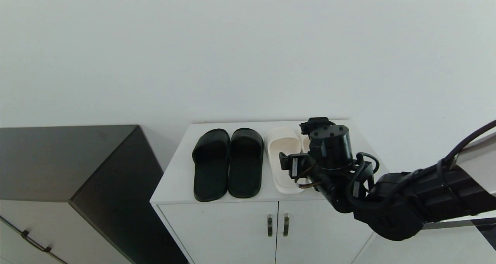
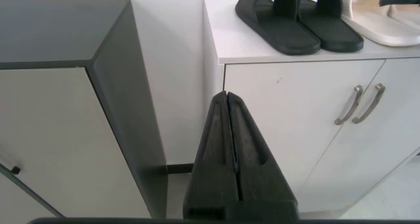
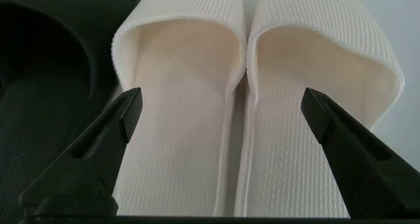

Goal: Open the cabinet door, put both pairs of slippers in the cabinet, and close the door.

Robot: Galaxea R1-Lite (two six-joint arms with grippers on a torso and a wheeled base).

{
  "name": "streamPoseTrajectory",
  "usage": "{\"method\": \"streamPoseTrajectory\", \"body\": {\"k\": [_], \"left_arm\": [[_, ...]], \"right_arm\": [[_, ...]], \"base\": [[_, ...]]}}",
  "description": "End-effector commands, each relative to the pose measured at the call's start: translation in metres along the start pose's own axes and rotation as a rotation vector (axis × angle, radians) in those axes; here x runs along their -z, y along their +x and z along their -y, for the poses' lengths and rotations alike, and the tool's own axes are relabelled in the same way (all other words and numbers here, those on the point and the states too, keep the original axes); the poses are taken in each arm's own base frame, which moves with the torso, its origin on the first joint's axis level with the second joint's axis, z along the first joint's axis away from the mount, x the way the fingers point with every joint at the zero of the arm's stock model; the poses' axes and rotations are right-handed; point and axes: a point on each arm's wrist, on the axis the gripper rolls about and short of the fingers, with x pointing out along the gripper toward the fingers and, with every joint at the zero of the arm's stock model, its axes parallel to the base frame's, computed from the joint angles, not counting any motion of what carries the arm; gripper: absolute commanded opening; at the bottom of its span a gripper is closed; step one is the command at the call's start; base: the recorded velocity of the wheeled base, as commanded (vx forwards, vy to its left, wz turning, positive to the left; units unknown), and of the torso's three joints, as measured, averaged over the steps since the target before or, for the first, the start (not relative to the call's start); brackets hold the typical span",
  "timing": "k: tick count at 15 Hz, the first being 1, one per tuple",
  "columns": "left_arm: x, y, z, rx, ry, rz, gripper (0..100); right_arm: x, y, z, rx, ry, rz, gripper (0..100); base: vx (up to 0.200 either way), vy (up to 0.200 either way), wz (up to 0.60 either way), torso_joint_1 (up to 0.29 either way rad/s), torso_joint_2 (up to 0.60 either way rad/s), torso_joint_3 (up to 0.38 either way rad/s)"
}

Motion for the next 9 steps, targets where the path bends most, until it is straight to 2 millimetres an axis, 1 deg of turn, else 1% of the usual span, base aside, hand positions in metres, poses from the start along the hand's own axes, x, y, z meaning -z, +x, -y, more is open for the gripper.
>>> {"method": "streamPoseTrajectory", "body": {"k": [1,2,3,6,9], "left_arm": [[0.000,0.000,0.000,0.000,0.000,-0.002,0],[0.000,0.000,0.000,0.000,0.000,-0.002,0],[0.000,0.000,0.000,0.000,0.000,-0.002,0],[0.000,0.000,0.000,0.000,0.000,0.000,0],[0.000,0.000,0.000,0.000,0.000,0.000,0]], "right_arm": [[0.004,0.016,-0.001,0.018,-0.006,-0.002,100],[0.003,0.030,-0.002,0.034,-0.002,0.009,100],[0.004,0.037,-0.001,0.041,-0.015,0.010,100],[0.002,0.051,0.001,0.056,-0.017,0.024,100],[0.003,0.059,0.003,0.068,-0.013,0.026,100]], "base": [[0.000,0.000,0.00,0.000,0.00,0.000],[0.000,0.000,0.00,0.000,0.00,0.000],[0.000,0.000,0.00,0.000,0.00,0.000],[0.000,0.000,0.00,0.000,0.00,0.000],[0.000,0.000,0.00,0.000,0.00,0.000]]}}
